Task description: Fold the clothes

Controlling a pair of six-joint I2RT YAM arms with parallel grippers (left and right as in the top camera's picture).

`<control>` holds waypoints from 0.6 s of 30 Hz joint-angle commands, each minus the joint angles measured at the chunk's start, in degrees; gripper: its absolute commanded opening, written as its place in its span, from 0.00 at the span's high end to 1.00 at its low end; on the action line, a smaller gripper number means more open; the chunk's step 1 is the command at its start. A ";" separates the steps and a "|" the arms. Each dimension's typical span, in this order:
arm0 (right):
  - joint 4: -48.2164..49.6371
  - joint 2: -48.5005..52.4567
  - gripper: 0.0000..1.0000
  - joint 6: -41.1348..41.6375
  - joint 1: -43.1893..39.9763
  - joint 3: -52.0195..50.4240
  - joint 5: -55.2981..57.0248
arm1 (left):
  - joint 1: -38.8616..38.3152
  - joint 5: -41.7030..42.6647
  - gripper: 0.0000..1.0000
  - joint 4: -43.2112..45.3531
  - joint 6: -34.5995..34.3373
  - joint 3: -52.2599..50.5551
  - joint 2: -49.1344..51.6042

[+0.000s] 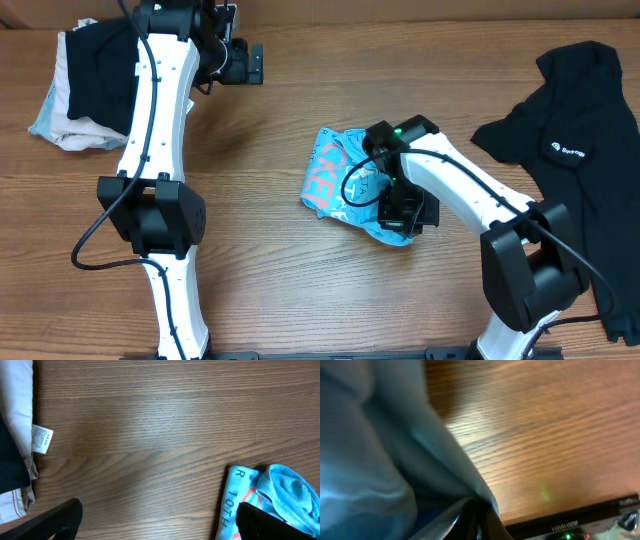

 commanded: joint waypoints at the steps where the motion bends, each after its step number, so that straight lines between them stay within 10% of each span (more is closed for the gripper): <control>1: -0.83 -1.25 0.96 2.45 -0.52 -0.44 0.79 | 0.31 -0.39 0.00 0.02 2.43 -0.31 0.07; 5: -1.05 -2.58 0.92 -2.69 -0.50 3.67 -0.68 | 0.33 -0.39 0.00 0.02 2.43 -0.31 0.07; 10: -2.23 -3.67 0.51 -12.46 -0.39 16.35 -0.94 | 0.33 -0.37 0.00 0.02 2.43 -0.31 0.07; 18: 8.98 -2.69 0.49 -27.65 -0.28 23.04 -0.92 | 0.33 -0.37 0.00 0.35 2.40 -0.31 0.07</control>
